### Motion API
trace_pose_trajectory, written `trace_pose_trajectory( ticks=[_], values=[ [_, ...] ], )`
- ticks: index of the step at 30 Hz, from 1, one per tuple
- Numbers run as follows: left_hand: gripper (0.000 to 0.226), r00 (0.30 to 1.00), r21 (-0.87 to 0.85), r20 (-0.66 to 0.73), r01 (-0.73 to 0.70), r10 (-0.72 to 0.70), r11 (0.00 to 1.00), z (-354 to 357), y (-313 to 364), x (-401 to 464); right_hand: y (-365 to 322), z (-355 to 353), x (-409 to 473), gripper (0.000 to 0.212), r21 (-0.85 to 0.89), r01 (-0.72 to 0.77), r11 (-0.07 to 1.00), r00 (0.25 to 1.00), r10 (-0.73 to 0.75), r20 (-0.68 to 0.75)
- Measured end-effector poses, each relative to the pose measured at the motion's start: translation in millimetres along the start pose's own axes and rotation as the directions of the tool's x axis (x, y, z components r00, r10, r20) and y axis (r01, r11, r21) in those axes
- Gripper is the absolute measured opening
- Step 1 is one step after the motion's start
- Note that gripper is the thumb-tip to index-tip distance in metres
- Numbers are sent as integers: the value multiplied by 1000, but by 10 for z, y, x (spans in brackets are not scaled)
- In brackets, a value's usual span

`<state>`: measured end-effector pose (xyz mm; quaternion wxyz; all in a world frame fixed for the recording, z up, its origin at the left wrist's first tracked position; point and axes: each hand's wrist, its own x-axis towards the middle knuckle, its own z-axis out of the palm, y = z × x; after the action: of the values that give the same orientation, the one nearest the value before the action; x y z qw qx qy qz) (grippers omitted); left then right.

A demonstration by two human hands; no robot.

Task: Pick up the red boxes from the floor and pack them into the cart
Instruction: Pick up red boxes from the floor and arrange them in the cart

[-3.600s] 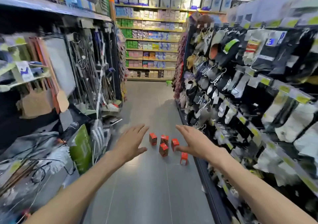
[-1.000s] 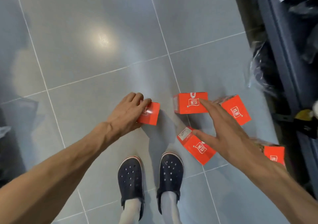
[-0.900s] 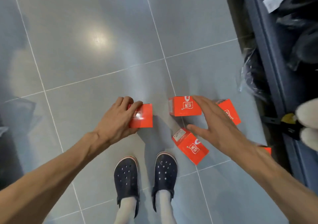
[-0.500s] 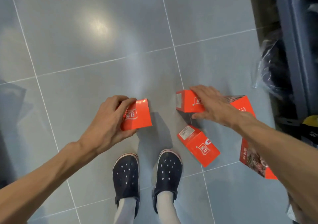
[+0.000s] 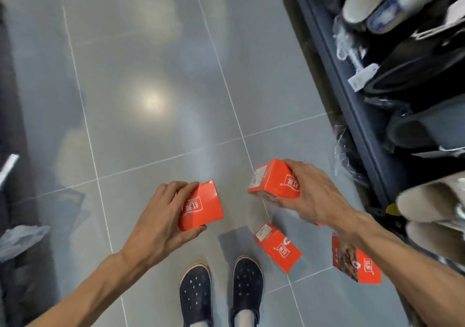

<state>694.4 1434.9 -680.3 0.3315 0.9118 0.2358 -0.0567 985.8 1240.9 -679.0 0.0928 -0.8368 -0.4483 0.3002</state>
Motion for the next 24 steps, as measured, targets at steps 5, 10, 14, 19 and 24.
trace_pose_trajectory(
  ticks=[5, 10, 14, 19, 24],
  values=[
    [87, 992, 58, -30, -121, 122, 991, -1375, 927, 23, -703, -1470, -738, 91, 48, -25, 999, 991, 32, -131],
    [87, 969, 108, -87, -223, 232, 969, -2721, 2119, -179, -1440, -2901, -1924, 94, 63, -128, 990, 956, 141, -259],
    [89, 923, 57, -144, -352, 356, 934, -3434, 3148, -555, -1831, -3597, -3009, 107, 138, -234, 962, 883, 270, -385],
    [79, 800, 47, -34, -598, 599, 800, -3716, 4217, -1011, -2134, -3942, -4467, 107, 294, -372, 880, 715, 474, -514],
    [80, 585, 4, 136, -808, 800, 590, -3563, 5314, -1345, -2125, -3768, -5914, 89, 438, -537, 721, 464, 686, -561]
  ],
)
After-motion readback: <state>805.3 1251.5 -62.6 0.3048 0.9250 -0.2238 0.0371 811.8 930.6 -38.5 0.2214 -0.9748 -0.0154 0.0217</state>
